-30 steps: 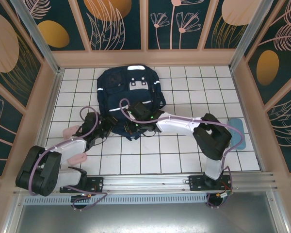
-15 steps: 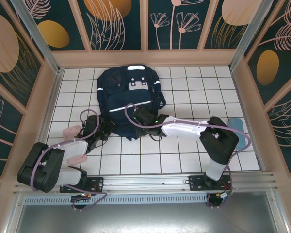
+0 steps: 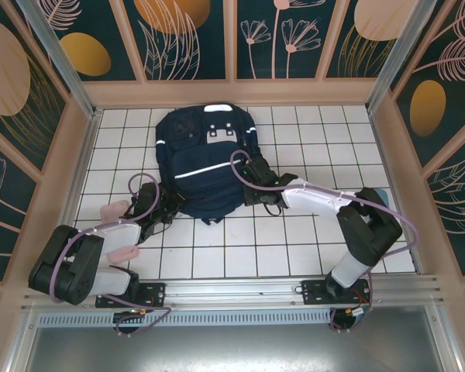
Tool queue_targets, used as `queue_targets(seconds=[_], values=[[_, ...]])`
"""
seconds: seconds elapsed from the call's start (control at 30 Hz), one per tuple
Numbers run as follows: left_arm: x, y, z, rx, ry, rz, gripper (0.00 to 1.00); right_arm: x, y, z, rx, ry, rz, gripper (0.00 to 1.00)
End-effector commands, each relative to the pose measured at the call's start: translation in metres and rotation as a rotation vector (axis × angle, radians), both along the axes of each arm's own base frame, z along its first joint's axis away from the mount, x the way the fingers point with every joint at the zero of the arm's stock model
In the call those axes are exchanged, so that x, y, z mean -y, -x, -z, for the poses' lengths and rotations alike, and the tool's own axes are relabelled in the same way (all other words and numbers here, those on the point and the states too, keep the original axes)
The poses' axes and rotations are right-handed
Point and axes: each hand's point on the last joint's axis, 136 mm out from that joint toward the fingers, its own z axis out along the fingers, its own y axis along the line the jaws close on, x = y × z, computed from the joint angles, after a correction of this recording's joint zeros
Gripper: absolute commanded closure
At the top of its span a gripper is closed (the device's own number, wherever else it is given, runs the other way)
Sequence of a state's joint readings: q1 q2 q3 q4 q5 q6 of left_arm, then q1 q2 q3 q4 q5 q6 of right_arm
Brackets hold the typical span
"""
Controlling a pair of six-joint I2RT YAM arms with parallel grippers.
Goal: Pack the student bag
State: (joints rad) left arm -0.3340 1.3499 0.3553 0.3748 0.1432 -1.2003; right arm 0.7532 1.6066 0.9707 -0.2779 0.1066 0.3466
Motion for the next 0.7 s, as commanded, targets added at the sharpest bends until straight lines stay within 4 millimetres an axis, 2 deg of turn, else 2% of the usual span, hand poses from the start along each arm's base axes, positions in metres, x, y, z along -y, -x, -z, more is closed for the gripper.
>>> queue_targets(seconds=[0.0,0.13,0.23,0.33,0.4,0.57,0.67], values=[[-0.013,-0.019,-0.006,0.037,-0.102,-0.028,0.88,0.020,0.031,-0.001,-0.054,0.033,-0.007,1.00],[-0.005,-0.033,-0.012,0.056,-0.128,0.020,0.84,0.003,0.064,-0.002,-0.096,-0.035,-0.090,1.00],[-0.003,-0.041,-0.016,0.063,-0.142,0.029,0.79,-0.008,0.074,-0.001,-0.113,-0.066,-0.114,1.00],[-0.001,-0.046,-0.025,0.078,-0.130,0.026,0.49,-0.013,0.070,-0.002,-0.104,-0.080,-0.098,1.00],[0.002,-0.044,-0.030,0.074,-0.117,0.036,0.37,-0.023,0.067,-0.006,-0.097,-0.120,-0.108,1.00],[0.000,-0.024,-0.032,0.042,-0.123,0.036,0.33,-0.042,0.062,-0.011,-0.091,-0.173,-0.124,1.00],[0.011,-0.014,-0.045,0.055,-0.088,0.087,0.33,-0.049,0.062,-0.010,-0.089,-0.184,-0.133,1.00]])
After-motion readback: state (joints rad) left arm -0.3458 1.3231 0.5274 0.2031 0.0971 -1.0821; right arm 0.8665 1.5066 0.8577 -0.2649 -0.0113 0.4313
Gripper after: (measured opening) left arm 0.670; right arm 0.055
